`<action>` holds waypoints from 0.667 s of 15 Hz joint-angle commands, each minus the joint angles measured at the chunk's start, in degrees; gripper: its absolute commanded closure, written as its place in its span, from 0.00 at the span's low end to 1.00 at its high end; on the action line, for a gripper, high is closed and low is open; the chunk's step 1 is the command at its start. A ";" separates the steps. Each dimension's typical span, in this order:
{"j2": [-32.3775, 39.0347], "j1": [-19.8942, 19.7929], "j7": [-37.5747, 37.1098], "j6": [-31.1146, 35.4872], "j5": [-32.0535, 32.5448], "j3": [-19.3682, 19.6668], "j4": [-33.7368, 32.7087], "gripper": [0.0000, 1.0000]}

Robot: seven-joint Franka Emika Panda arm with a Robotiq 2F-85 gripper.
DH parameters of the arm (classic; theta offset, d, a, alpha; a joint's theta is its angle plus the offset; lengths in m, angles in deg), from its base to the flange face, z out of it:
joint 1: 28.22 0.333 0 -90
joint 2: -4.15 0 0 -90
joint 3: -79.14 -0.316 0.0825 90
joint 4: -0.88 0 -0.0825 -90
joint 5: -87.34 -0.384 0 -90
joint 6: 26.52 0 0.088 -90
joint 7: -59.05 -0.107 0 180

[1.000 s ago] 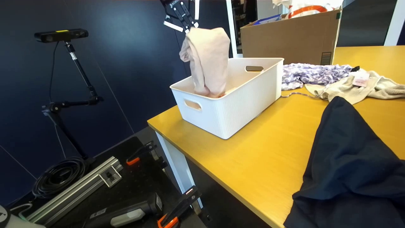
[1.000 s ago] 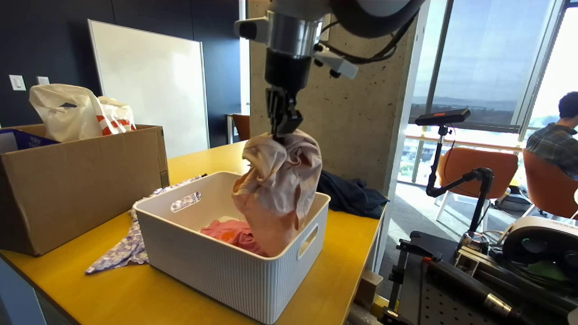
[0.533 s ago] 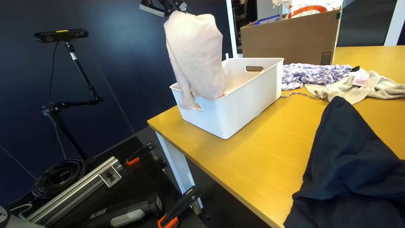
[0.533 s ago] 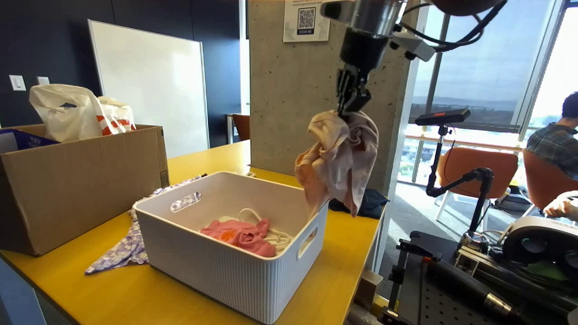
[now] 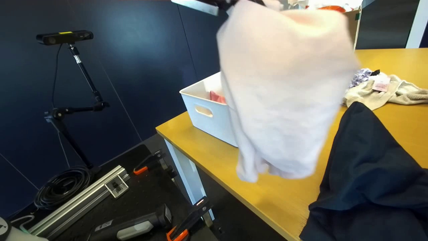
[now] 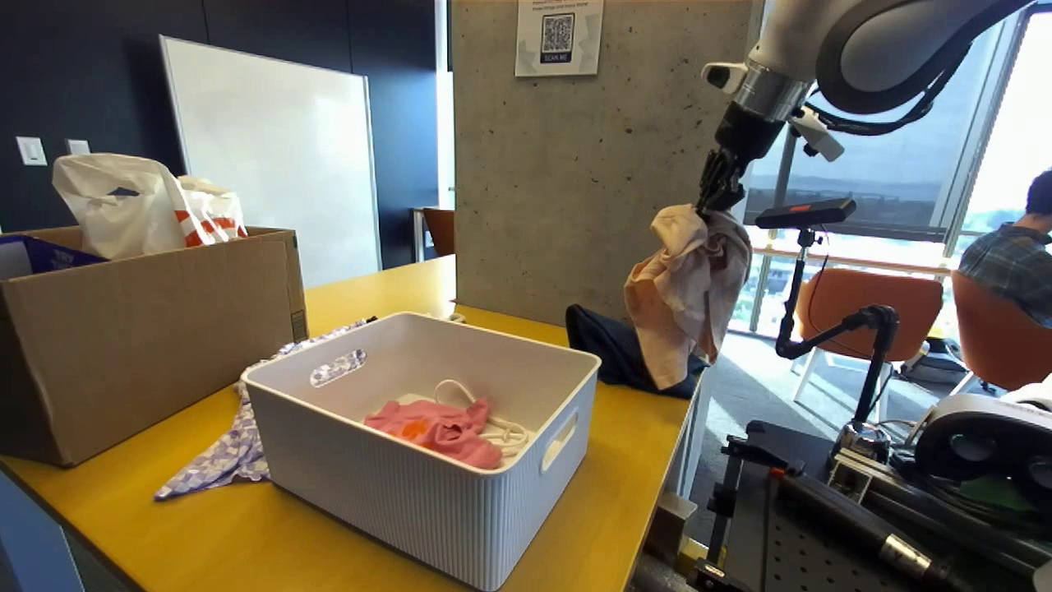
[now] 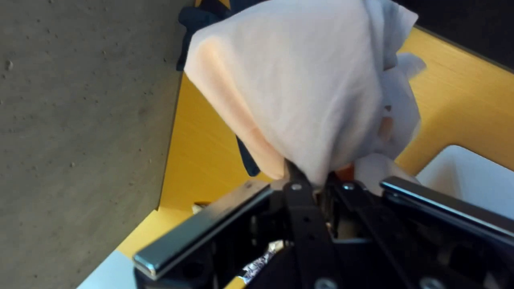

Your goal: Put the blue and peach shirts on the table

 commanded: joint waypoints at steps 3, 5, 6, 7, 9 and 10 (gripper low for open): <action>20.18 2.42 11.92 18.81 -9.75 8.18 -4.36 0.97; 26.80 6.44 17.73 23.08 -18.85 9.35 -5.87 0.97; 29.10 7.65 20.67 24.28 -23.83 8.05 -6.04 0.97; 31.99 7.17 23.24 25.12 -28.43 5.08 -6.92 0.97; 37.03 3.29 29.45 25.54 -37.65 -2.55 -9.84 0.97; 39.53 0.46 32.03 25.29 -40.69 -6.44 -11.85 0.97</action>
